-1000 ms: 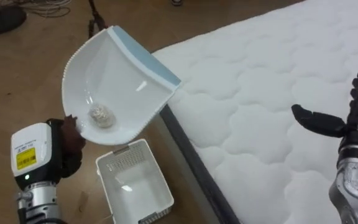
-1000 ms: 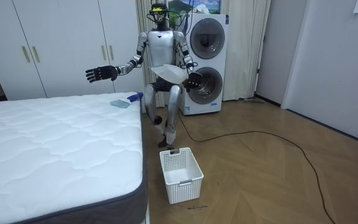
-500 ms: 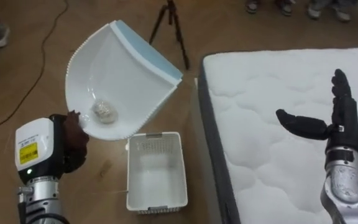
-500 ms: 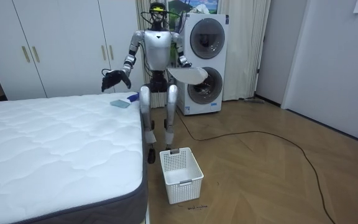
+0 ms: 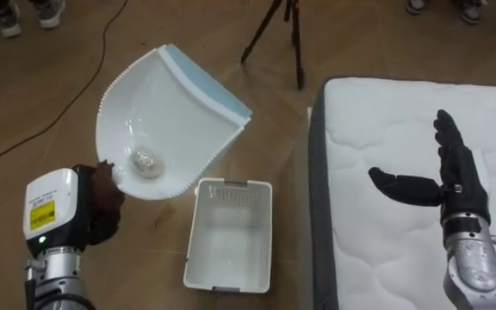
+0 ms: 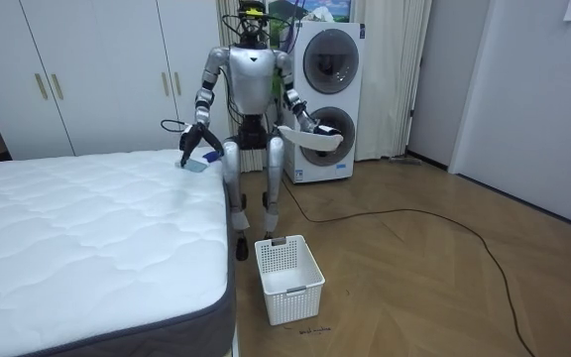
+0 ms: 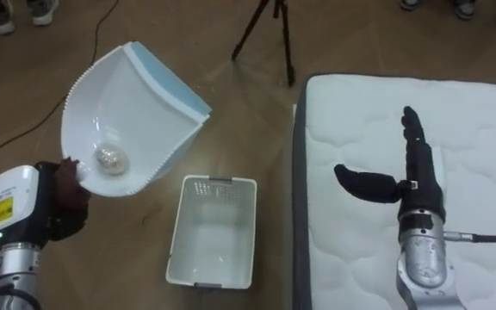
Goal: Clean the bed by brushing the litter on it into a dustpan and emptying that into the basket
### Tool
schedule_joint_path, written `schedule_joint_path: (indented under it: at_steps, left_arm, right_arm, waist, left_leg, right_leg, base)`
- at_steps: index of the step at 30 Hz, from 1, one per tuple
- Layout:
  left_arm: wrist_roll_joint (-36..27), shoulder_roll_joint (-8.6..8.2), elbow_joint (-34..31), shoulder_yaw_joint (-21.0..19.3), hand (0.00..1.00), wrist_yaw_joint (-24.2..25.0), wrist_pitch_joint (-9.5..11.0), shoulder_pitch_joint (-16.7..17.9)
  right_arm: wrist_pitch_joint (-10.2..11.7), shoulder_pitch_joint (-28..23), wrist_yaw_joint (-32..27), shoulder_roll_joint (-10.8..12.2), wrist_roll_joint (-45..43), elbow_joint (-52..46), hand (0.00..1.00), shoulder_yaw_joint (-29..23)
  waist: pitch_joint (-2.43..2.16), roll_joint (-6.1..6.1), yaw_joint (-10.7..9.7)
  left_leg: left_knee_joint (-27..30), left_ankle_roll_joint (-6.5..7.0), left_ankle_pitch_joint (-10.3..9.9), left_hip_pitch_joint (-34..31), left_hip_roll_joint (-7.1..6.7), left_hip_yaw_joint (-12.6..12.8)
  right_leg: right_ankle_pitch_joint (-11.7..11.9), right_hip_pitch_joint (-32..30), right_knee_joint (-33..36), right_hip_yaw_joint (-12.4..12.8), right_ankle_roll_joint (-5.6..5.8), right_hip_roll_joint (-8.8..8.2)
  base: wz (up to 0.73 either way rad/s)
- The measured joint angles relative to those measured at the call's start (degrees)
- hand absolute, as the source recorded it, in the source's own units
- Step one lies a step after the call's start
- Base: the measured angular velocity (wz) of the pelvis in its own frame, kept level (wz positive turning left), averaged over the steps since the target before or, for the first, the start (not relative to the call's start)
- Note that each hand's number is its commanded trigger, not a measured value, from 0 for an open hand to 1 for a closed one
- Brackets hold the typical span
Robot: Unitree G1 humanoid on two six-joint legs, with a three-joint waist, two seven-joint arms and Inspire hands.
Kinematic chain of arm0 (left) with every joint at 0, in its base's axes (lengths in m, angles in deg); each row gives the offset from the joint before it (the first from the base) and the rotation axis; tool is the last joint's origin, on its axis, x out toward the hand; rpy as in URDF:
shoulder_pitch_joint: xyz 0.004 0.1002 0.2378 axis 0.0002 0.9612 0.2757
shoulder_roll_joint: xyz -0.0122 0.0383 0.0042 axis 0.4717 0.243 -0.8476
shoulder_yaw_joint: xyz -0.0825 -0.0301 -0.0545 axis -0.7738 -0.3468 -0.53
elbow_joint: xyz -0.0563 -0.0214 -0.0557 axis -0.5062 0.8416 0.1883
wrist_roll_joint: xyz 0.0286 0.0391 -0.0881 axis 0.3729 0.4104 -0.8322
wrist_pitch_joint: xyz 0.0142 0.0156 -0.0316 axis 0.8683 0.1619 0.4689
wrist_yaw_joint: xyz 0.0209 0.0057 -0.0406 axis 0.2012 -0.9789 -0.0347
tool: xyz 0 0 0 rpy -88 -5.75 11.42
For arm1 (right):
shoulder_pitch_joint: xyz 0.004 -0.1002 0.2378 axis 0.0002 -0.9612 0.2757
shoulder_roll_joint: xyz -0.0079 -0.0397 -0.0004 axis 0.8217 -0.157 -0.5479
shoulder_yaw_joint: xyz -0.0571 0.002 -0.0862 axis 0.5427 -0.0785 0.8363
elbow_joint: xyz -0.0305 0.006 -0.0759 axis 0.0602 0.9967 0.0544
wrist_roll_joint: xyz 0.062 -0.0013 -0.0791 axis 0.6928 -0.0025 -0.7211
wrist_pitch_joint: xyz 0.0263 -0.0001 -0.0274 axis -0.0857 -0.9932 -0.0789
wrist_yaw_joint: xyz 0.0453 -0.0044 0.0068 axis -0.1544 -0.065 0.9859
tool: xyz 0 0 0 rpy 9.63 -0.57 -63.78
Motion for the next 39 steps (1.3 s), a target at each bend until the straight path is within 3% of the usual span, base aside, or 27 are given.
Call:
schedule_joint_path:
  at_steps: [7, 9, 11, 12, 15, 16, 17, 21, 24, 29, 36, 39]
  left_arm:
    - [-0.30, 0.81, 4.34, 0.36, 1.00, 0.10, -0.48, -2.20]
    - [-2.23, 2.63, 6.21, 2.14, 1.00, 0.12, -0.37, -3.82]
    - [-2.27, 6.51, 6.81, 3.59, 1.00, 0.13, -0.29, -6.79]
    - [-2.27, 7.40, 7.31, 3.96, 1.00, 0.13, -0.30, -7.80]
    - [-2.34, 13.14, 9.22, 7.64, 1.00, 1.47, -0.42, -13.08]
    - [-2.32, 14.01, 9.29, 8.36, 1.00, 1.79, -0.45, -13.76]
    - [-2.27, 15.41, 9.83, 9.95, 1.00, 2.63, -0.45, -15.36]
    - [-2.04, 18.33, 11.81, 14.27, 1.00, 6.29, -0.55, -21.07]
    - [-2.00, 19.56, 11.79, 15.40, 1.00, 7.72, -1.27, -22.39]
    - [1.66, 20.76, 11.83, 20.62, 1.00, 12.72, -3.89, -27.64]
    - [4.63, 21.48, 11.77, 27.86, 1.00, 19.48, -6.10, -33.36]
    - [4.62, 22.12, 11.79, 29.11, 1.00, 21.90, -6.69, -34.26]
  right_arm:
    - [0.16, 0.74, 0.11, 0.19, -1.80, 6.01, 0.00, 0.82]
    - [0.22, 2.39, 0.46, 0.18, -2.14, 10.29, 0.00, 1.24]
    - [0.22, 3.22, 0.52, 0.09, -3.35, 12.52, 0.00, 1.23]
    - [0.25, 3.23, 0.53, 0.09, -3.35, 12.71, 0.00, 1.24]
    - [0.61, 3.09, 0.77, -0.15, -3.55, 14.56, 0.00, 2.19]
    - [0.60, 3.12, 1.07, -0.29, -3.61, 14.60, 0.00, 2.56]
    - [0.60, 3.33, 1.53, -0.40, -4.17, 14.62, 0.00, 3.01]
    - [1.16, 4.29, 1.72, -0.50, -6.90, 17.44, 0.00, 3.32]
    - [1.10, 4.43, 1.76, -0.55, -7.91, 18.59, 0.00, 3.75]
    - [1.07, 5.06, 3.03, -1.11, -7.97, 18.95, 0.00, 5.74]
    - [0.58, 6.02, 2.79, -2.26, -7.97, 18.66, 0.00, 9.28]
    - [0.63, 6.44, 2.65, -2.36, -7.91, 18.26, 0.00, 9.98]
  waist:
    - [0.50, 0.48, 0.80]
    - [0.74, 0.86, 0.01]
    - [0.93, 1.23, -0.71]
    - [0.99, 1.33, -0.95]
    - [1.43, 2.55, -2.69]
    - [1.48, 2.75, -3.10]
    - [1.54, 3.54, -3.78]
    - [1.87, 6.49, -5.71]
    - [1.77, 7.24, -6.43]
    - [1.81, 9.07, -8.75]
    - [1.85, 9.66, -10.58]
    - [1.88, 9.73, -11.57]
  left_leg:
    - [2.99, -0.01, -0.74, -5.27, -0.18, -0.84]
    - [2.77, 0.04, -0.30, -5.85, -0.63, -1.61]
    - [2.74, -0.10, 0.44, -8.54, -1.11, -2.23]
    - [2.68, -0.16, 0.75, -8.97, -1.30, -2.48]
    - [2.36, -0.07, 1.38, -10.26, -1.99, -3.04]
    - [2.20, -0.05, 1.55, -10.50, -2.10, -3.04]
    - [2.17, 0.05, 1.75, -11.15, -2.28, -2.99]
    - [2.68, 0.40, 1.96, -13.11, -2.65, -2.17]
    - [2.23, 0.72, 2.16, -13.54, -2.81, -1.01]
    - [2.38, 0.79, 2.20, -14.35, -2.79, -0.74]
    - [2.49, 0.82, 2.26, -15.65, -2.53, 0.52]
    - [2.72, 0.87, 2.28, -16.39, -2.53, 1.61]
  right_leg:
    - [-0.62, -5.04, 2.69, 0.41, 0.21, 0.47]
    - [-0.66, -5.58, 2.75, -0.06, 0.25, 0.19]
    - [-0.80, -8.58, 4.04, -1.00, 0.19, -0.51]
    - [-0.83, -9.08, 4.21, -1.00, 0.17, -0.54]
    - [-1.29, -10.69, 5.26, -2.20, 0.24, -1.57]
    - [-1.30, -11.08, 5.43, -2.37, 0.25, -1.60]
    - [-1.38, -12.05, 6.16, -2.42, 0.31, -1.77]
    - [-1.67, -14.53, 7.73, -2.27, 0.65, -2.72]
    - [-2.04, -15.99, 9.14, -2.24, 0.67, -3.44]
    - [-2.04, -16.51, 8.98, -2.18, 0.67, -3.58]
    - [-2.26, -18.34, 10.16, -1.66, 0.63, -3.80]
    - [-2.88, -19.36, 11.30, -1.69, 0.60, -4.32]
  base:
    - [0.06]
    - [0.21]
    - [0.18]
    - [0.21]
    - [0.14]
    - [0.06]
    - [0.00]
    - [-0.04]
    - [-0.18]
    - [-0.02]
    - [-0.02]
    - [0.03]
